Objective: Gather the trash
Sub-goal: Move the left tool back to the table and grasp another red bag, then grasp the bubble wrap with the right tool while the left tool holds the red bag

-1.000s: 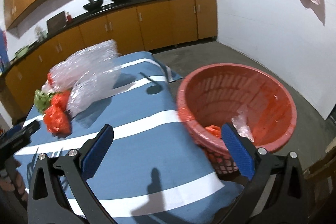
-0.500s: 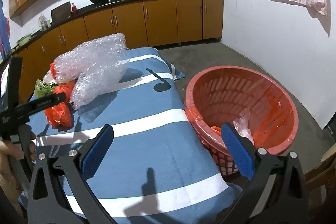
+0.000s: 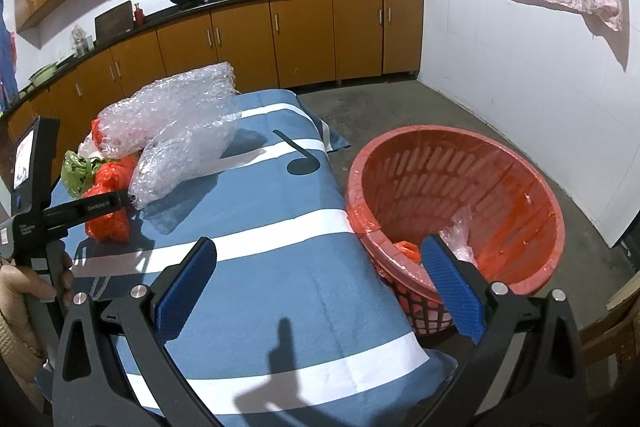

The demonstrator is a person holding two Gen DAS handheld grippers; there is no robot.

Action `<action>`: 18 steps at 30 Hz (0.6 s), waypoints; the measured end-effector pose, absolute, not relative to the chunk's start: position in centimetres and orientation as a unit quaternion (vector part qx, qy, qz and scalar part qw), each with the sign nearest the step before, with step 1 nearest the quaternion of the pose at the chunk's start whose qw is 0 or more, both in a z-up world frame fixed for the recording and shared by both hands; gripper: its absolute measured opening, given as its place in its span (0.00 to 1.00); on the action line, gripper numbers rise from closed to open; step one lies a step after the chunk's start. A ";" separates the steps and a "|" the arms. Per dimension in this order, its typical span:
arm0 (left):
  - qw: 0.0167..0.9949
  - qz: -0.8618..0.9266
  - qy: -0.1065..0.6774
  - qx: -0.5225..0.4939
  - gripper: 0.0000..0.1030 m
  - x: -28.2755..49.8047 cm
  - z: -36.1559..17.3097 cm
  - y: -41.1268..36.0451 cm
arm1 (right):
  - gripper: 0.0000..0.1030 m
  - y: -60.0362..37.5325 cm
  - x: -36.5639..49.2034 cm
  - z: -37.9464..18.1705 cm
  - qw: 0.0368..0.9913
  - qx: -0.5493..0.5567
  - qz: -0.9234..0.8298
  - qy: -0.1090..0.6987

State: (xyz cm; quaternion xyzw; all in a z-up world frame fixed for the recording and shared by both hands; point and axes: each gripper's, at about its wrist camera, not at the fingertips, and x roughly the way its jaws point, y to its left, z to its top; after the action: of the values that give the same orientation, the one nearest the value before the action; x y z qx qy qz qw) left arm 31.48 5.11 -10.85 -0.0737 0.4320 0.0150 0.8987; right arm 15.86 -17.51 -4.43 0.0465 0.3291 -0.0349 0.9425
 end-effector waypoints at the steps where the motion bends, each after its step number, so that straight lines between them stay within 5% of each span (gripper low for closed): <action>1: 0.899 0.013 0.432 -0.075 0.49 31.2 -11.1 5.4 | 0.98 -17.5 15.9 -4.4 0.942 0.046 -0.034 0.329; 18: 0.919 -0.023 0.386 -0.074 0.38 24.7 -9.2 7.4 | 0.98 -15.3 15.8 -3.3 0.946 0.048 -0.017 0.319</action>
State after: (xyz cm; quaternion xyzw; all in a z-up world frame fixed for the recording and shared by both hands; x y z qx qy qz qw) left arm 24.66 7.35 -9.25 -0.0745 0.3864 -0.0228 0.9190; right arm 15.80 -15.33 -3.31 0.0479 0.3195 -0.0166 0.9462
